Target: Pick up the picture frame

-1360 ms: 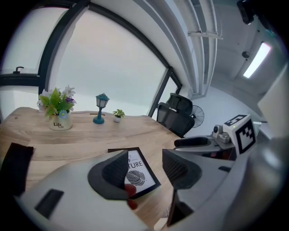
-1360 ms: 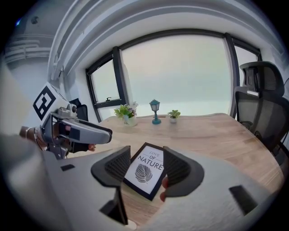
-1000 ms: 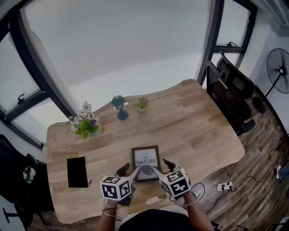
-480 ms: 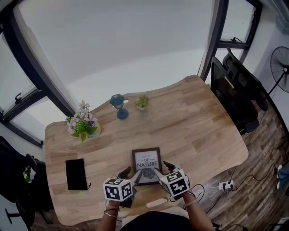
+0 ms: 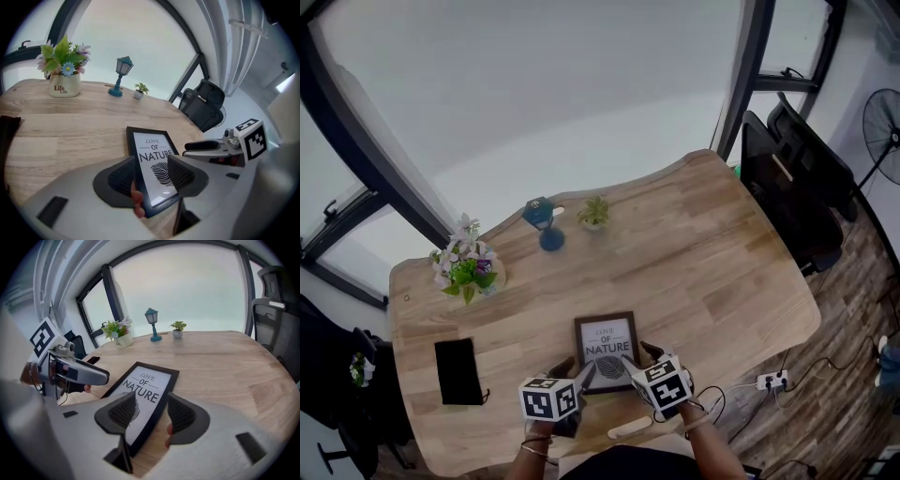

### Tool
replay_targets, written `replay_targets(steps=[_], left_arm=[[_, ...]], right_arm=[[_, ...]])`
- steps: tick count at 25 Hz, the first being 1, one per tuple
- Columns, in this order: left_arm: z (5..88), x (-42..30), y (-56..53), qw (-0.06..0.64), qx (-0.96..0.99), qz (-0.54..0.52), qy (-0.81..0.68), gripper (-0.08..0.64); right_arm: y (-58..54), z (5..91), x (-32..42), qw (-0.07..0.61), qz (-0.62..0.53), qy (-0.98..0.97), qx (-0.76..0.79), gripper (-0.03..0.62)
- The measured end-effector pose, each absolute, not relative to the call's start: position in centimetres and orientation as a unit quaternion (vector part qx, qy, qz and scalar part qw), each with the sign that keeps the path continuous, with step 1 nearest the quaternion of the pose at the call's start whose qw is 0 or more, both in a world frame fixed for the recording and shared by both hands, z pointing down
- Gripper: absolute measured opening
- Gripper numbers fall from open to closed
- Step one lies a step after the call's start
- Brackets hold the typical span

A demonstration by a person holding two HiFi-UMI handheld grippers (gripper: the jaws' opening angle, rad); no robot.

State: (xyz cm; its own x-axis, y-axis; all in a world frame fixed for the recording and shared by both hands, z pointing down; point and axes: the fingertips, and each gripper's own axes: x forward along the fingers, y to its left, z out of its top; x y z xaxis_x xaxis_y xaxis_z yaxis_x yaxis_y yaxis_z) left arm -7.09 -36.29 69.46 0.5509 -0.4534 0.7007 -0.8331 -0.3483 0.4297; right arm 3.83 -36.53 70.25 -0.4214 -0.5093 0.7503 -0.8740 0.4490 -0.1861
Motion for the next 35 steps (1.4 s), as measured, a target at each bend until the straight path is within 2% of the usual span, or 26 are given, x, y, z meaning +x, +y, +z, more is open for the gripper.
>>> replay_targets(steps=[15,30,35], left_arm=[[73.9,-7.2,-35.0,0.44,0.763,0.266,-0.392,0.198],[74.4,-7.9,-35.4,0.41,0.747,0.303,-0.426,0.116],[73.9,-8.3,-35.6,0.403,0.744,0.311,-0.432,0.117]], right_arm=[[-36.6,73.4,4.1,0.33,0.326,-0.773,0.432,0.21],[-36.3,74.2,3.8,0.336,0.327,-0.767,0.437,0.207],[-36.4,74.2,3.7,0.338,0.326,-0.766,0.439,0.206]])
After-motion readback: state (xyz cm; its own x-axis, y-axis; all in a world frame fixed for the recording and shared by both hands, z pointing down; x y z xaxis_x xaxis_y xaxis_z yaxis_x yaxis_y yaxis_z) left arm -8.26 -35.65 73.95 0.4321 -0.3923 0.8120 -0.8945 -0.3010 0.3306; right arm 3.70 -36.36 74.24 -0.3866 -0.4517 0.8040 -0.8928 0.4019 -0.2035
